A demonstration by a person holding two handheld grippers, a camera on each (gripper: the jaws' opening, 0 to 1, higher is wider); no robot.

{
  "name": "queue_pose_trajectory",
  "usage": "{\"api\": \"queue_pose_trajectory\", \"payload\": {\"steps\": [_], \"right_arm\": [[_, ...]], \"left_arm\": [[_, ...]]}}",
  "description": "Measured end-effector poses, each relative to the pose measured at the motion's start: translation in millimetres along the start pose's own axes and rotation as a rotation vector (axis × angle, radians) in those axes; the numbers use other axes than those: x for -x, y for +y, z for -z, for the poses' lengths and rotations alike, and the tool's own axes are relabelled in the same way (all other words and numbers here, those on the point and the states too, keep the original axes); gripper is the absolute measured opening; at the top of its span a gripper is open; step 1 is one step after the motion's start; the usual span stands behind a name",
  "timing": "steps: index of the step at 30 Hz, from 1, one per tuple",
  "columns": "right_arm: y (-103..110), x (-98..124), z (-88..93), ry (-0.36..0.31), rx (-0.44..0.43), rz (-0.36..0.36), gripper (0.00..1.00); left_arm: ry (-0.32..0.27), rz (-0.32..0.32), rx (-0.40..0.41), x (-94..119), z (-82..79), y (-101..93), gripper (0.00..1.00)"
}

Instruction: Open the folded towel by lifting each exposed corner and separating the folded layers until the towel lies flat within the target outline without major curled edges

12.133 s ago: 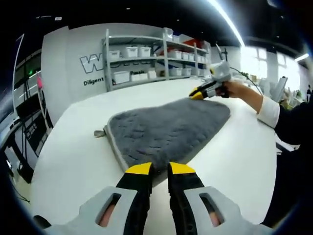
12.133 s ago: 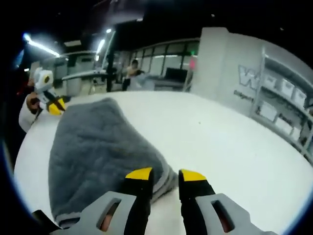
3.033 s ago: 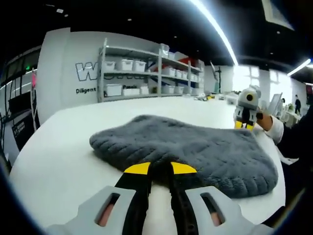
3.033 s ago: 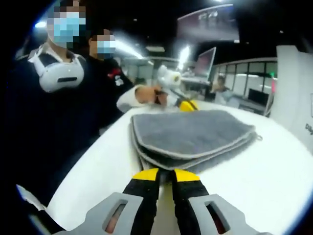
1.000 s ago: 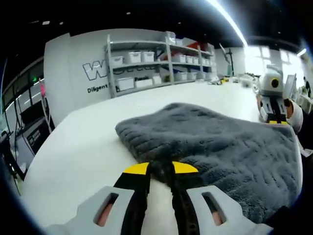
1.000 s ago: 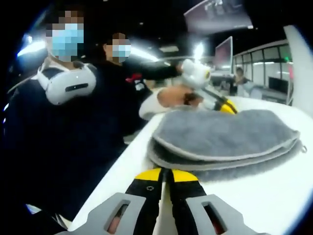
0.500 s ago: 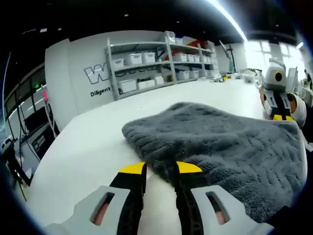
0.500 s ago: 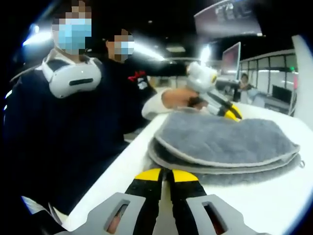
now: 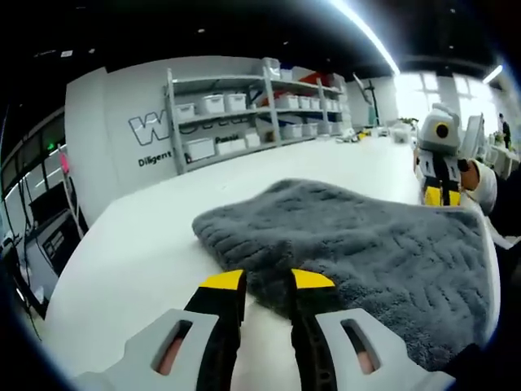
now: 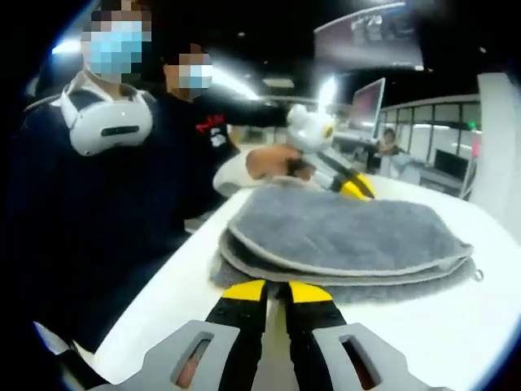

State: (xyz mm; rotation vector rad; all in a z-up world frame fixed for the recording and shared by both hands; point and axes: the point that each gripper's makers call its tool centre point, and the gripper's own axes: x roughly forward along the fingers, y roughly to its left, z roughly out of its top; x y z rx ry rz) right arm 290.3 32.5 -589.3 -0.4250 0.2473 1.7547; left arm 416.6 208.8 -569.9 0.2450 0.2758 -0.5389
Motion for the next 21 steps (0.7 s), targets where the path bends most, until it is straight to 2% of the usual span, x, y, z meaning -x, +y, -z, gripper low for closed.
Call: {"api": "queue_pose_trajectory", "payload": {"steps": [2, 7, 10, 13, 14, 21], "right_arm": [[-2, -1, 0.8, 0.003, 0.007, 0.010, 0.05], [-10, 0, -2.2, -0.015, 0.016, 0.047, 0.05], [-15, 0, -1.0, -0.009, 0.034, 0.066, 0.05], [-18, -1, 2.3, 0.005, 0.036, 0.080, 0.06], [-23, -1, 6.6, 0.026, 0.048, 0.100, 0.06], [-24, -2, 7.4, 0.029, 0.043, 0.103, 0.08]], "left_arm": [[-0.008, 0.014, -0.001, 2, -3.5, -3.6, 0.20], [-0.049, 0.127, 0.005, 7, -19.6, -31.5, 0.20], [-0.051, 0.154, 0.004, 9, -22.9, -39.4, 0.21], [-0.046, 0.186, -0.028, 14, -24.1, -57.6, 0.21], [-0.046, 0.191, -0.031, 13, -24.6, -57.0, 0.21], [-0.032, 0.236, -0.052, 14, -24.6, -72.2, 0.21]]}}
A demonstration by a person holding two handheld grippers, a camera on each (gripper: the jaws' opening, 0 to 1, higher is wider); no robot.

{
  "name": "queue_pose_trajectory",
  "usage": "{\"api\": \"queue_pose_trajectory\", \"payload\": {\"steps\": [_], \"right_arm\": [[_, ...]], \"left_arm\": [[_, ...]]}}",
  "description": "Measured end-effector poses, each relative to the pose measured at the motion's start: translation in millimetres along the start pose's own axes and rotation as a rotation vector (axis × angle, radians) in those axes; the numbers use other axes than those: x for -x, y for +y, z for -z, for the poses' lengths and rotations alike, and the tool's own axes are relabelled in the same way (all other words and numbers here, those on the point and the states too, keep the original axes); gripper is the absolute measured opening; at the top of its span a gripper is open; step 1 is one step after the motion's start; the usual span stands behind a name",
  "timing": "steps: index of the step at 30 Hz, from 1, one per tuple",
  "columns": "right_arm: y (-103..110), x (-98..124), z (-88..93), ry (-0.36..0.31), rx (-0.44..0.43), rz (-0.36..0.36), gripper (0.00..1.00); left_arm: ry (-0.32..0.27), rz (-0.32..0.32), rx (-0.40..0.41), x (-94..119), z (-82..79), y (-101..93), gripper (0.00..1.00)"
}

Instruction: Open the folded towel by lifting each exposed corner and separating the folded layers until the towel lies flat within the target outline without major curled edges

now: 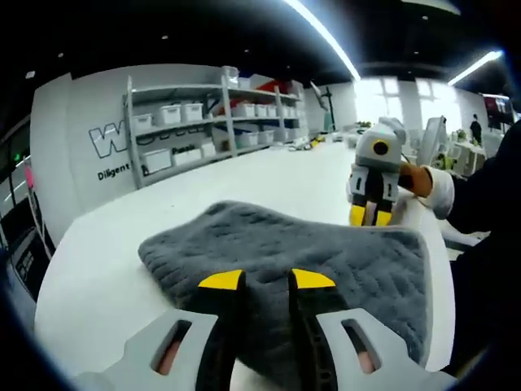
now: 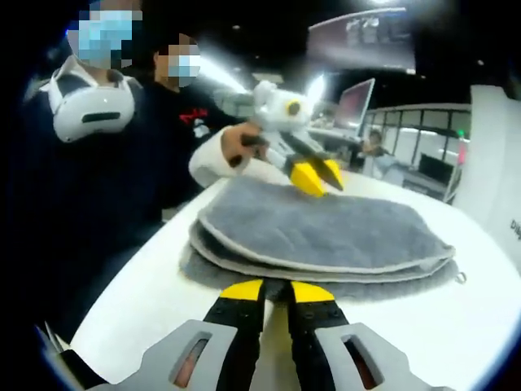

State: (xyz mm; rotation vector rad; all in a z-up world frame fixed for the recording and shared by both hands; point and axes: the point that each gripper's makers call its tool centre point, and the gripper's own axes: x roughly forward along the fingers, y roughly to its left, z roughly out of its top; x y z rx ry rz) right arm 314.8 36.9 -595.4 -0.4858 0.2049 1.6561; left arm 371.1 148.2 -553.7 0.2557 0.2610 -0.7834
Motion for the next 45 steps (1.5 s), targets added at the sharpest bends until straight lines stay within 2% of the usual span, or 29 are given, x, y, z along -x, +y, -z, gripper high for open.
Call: {"api": "queue_pose_trajectory", "payload": {"steps": [6, 12, 16, 23, 29, 37, 45], "right_arm": [[-2, 3, -9.5, -0.039, -0.001, 0.004, 0.08], [-6, 5, -19.2, -0.091, -0.020, 0.019, 0.08], [-9, 0, -18.6, -0.088, -0.035, 0.031, 0.08], [-19, 2, -38.6, -0.182, -0.039, 0.079, 0.11], [-27, -4, -45.0, -0.198, -0.032, 0.124, 0.12], [-34, -13, -54.3, -0.213, -0.002, 0.167, 0.14], [-38, -27, -55.9, -0.187, 0.026, 0.191, 0.14]], "left_arm": [[0.023, 0.060, -0.024, -5, 2.8, -17.5, 0.21], [0.028, 0.086, -0.022, -6, 3.6, -23.5, 0.21], [0.006, 0.122, 0.000, -5, -1.1, -31.8, 0.21], [-0.020, 0.191, 0.028, -3, -7.4, -47.8, 0.21], [-0.007, 0.214, 0.034, -1, -4.0, -49.3, 0.21], [-0.069, 0.260, 0.104, 10, -16.8, -49.0, 0.21], [-0.080, 0.298, 0.154, 11, -18.3, -53.5, 0.22]]}}
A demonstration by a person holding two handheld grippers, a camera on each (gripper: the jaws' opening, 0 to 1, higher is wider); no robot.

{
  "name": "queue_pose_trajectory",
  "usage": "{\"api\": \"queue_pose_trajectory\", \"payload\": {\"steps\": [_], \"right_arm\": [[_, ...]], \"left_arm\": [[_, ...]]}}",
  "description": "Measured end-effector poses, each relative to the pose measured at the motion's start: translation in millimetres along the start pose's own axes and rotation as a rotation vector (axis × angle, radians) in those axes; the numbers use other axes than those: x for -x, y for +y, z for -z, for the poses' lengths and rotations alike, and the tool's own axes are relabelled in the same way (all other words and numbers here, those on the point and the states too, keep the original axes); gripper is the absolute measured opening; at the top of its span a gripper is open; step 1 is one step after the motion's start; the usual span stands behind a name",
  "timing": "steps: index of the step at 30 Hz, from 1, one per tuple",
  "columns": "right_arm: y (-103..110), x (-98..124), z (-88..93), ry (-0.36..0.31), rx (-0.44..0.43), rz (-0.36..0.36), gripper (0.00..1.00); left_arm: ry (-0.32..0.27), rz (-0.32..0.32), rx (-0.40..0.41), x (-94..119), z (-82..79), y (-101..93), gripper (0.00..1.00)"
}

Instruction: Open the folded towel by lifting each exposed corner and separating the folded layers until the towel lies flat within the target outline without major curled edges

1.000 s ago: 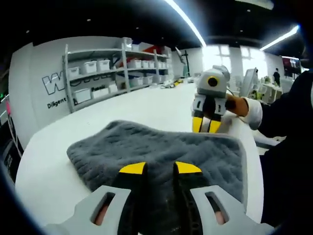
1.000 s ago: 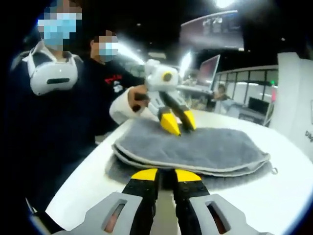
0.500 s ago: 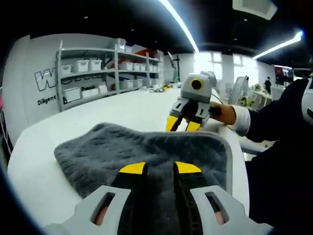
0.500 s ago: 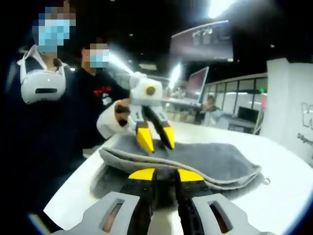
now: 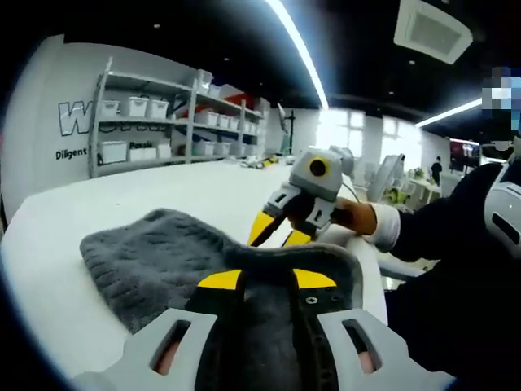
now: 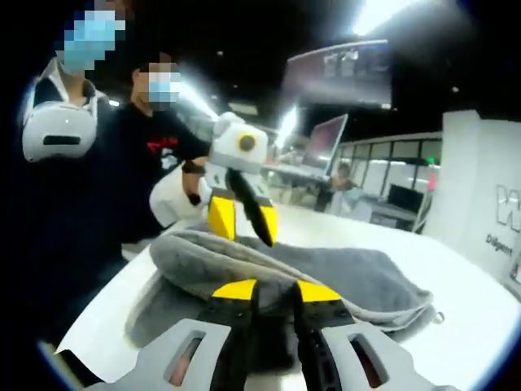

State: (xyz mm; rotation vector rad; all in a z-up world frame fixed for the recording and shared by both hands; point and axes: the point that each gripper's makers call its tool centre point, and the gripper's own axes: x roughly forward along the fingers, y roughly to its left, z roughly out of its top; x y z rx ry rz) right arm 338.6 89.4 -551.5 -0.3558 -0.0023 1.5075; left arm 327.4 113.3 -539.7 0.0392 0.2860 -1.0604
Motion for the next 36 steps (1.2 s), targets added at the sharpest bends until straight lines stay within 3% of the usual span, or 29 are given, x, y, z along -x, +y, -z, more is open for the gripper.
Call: {"api": "queue_pose_trajectory", "payload": {"steps": [12, 17, 22, 27, 28, 36], "right_arm": [[2, -14, 3.7, 0.031, 0.055, 0.014, 0.14], [2, -16, 3.9, 0.036, 0.073, 0.022, 0.13], [2, -21, 4.4, 0.042, 0.088, 0.033, 0.13], [1, -24, 4.1, 0.044, 0.099, 0.039, 0.13], [1, -24, 4.0, 0.044, 0.100, 0.041, 0.13], [0, -29, 2.1, 0.041, 0.117, 0.060, 0.13]], "left_arm": [[-0.009, 0.047, 0.151, 0, 3.3, 2.0, 0.24], [-0.046, 0.107, 0.259, 2, -2.1, -1.7, 0.25], [-0.028, 0.129, 0.292, 3, 0.3, -5.5, 0.29], [-0.012, 0.154, 0.329, 3, 1.3, -10.8, 0.44], [-0.010, 0.158, 0.329, 0, 3.5, -19.9, 0.44], [-0.007, 0.162, 0.366, 1, 6.8, -29.2, 0.45]]}}
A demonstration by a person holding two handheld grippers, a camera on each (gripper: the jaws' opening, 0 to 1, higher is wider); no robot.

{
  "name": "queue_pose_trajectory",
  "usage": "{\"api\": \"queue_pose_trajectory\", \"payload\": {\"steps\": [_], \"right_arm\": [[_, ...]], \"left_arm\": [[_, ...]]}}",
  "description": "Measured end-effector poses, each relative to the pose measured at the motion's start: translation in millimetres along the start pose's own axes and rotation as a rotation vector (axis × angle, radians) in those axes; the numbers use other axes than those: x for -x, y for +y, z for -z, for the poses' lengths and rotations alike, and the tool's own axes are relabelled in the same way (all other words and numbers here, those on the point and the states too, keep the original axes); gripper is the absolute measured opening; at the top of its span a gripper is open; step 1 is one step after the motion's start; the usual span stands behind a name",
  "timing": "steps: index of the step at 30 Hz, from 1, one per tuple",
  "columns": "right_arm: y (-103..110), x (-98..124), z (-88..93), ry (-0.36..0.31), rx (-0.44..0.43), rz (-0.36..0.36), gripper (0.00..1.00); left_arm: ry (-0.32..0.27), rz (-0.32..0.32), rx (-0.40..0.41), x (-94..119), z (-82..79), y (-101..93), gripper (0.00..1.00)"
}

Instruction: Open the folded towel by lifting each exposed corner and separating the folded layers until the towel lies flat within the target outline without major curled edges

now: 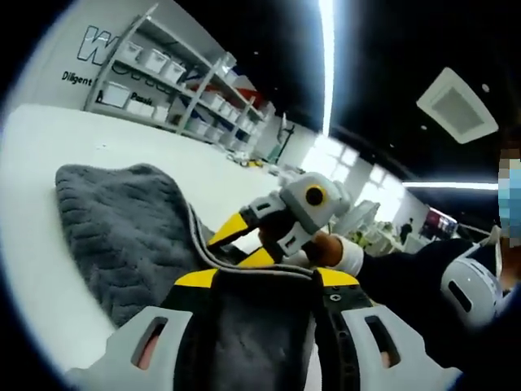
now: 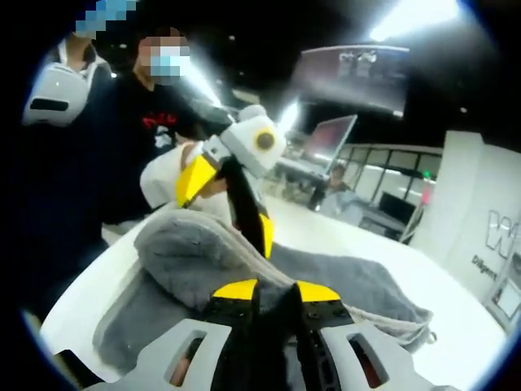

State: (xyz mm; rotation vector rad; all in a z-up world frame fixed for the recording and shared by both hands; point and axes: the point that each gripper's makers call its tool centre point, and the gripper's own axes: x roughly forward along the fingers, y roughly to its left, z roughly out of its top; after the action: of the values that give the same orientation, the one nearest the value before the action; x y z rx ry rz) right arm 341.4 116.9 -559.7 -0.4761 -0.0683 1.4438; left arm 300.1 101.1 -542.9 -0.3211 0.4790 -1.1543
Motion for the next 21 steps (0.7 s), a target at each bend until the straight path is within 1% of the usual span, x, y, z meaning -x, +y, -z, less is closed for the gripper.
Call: {"api": "queue_pose_trajectory", "payload": {"steps": [3, 7, 10, 13, 16, 19, 21], "right_arm": [[0, -3, -0.8, 0.002, 0.017, 0.014, 0.13], [-1, -6, -1.2, 0.008, 0.037, 0.027, 0.13], [0, -8, -2.4, 0.011, 0.059, 0.039, 0.13], [0, -10, -2.1, 0.019, 0.080, 0.048, 0.13], [0, -13, -2.3, 0.031, 0.123, 0.069, 0.13], [0, -14, -4.4, 0.041, 0.210, 0.089, 0.12], [2, -16, -4.1, 0.054, 0.251, 0.098, 0.11]], "left_arm": [[0.006, 0.000, 0.014, 5, -2.1, 5.8, 0.45], [0.005, 0.004, 0.017, 7, -3.0, 6.9, 0.45], [0.007, 0.020, 0.019, 9, -2.3, 3.7, 0.46], [0.001, 0.022, 0.032, 15, -6.2, 9.1, 0.46], [0.003, 0.023, 0.039, 17, -5.1, 10.5, 0.46], [0.001, 0.028, 0.048, 19, -5.7, 11.1, 0.47], [-0.003, 0.027, 0.061, 21, -6.1, 14.1, 0.47]]}}
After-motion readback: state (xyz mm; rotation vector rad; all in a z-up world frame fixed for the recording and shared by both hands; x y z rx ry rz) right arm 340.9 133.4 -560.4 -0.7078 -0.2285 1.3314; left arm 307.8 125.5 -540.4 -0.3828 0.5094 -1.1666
